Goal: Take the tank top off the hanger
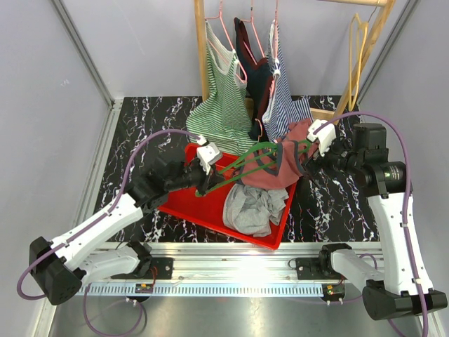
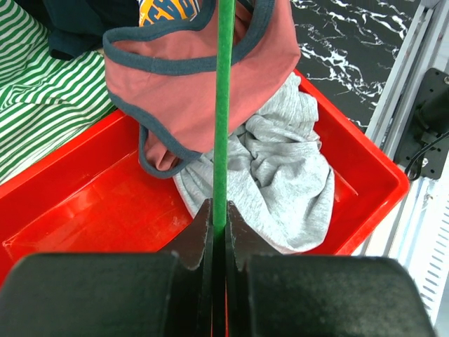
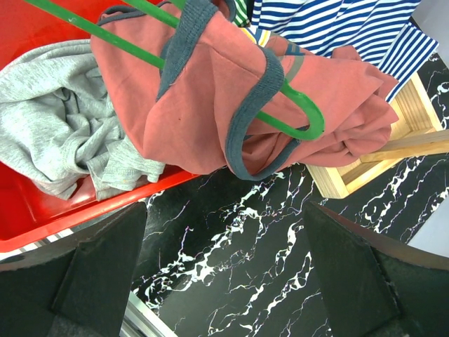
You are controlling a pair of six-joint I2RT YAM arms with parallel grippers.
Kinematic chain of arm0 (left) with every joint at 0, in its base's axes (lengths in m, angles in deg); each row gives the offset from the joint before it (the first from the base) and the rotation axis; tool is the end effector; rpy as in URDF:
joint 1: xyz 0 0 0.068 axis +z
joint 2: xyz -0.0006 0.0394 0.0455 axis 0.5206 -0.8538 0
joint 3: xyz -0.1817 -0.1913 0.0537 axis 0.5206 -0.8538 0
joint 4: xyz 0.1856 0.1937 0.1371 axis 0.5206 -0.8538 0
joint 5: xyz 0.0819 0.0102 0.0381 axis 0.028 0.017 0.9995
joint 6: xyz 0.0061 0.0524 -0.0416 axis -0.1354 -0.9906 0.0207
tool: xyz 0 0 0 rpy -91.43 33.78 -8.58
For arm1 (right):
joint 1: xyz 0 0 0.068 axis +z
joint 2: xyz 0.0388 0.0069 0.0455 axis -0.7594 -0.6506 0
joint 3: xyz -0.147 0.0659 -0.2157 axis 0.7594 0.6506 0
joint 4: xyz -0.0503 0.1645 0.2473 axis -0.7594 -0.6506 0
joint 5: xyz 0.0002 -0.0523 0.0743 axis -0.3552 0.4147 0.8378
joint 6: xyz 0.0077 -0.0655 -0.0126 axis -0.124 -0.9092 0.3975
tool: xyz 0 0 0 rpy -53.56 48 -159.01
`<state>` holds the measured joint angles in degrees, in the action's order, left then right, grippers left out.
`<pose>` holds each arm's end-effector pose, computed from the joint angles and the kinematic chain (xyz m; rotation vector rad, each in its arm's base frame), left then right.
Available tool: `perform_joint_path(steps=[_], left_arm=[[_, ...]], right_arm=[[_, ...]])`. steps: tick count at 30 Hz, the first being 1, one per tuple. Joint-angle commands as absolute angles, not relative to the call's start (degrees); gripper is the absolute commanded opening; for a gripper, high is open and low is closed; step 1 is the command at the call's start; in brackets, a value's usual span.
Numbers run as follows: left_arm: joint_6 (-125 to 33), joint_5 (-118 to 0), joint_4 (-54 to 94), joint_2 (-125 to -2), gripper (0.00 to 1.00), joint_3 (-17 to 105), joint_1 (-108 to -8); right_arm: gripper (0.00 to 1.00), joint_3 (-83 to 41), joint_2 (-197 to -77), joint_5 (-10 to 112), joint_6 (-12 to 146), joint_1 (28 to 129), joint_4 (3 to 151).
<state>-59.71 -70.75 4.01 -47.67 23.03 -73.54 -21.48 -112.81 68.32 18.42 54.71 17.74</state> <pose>0.2071 -0.2121 0.3069 0.9758 1.7752 -0.7928 0.2187 0.0432 0.4037 -1.0779 1.9222 0.1478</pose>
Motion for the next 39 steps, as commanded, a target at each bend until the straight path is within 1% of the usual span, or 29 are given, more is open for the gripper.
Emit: perform_joint_path(steps=[1, 8, 19, 27, 33, 36, 37, 39], left_arm=[[-58.46, -72.63, 9.68, -45.93, 0.00, 23.45, -73.21], [-57.93, -73.15, 10.91, -45.75, 0.00, 23.36, -72.85], [-47.13, -76.32, 16.36, -46.90, 0.00, 21.69, -71.89], [-41.23, -79.65, 20.32, -48.30, 0.00, 22.66, -71.62], [-39.83, -80.80, 21.55, -48.48, 0.00, 22.39, -71.63], [-39.39, -80.89, 21.81, -48.65, 0.00, 22.48, -71.62], [-39.21, -80.89, 22.16, -48.66, 0.00, 22.65, -71.54], [-38.60, -81.06, 22.60, -48.74, 0.00, 22.66, -71.54]], right_arm=[[1.00, -21.99, -111.96, 69.48, 18.61, 54.42, 17.24], [1.00, -21.02, -111.87, 71.76, 18.87, 54.34, 16.98], [1.00, -19.26, -113.28, 77.65, 20.18, 54.42, 17.24], [1.00, -19.17, -118.28, 82.92, 23.96, 54.51, 19.26], [1.00, -18.38, -119.69, 76.87, 33.79, 54.42, 31.29], [0.99, -18.29, -121.18, 79.05, 37.57, 54.60, 34.90], [0.98, -18.29, -121.62, 81.32, 38.29, 54.77, 35.34], [0.96, -17.94, -122.77, 82.05, 40.56, 55.65, 37.01]])
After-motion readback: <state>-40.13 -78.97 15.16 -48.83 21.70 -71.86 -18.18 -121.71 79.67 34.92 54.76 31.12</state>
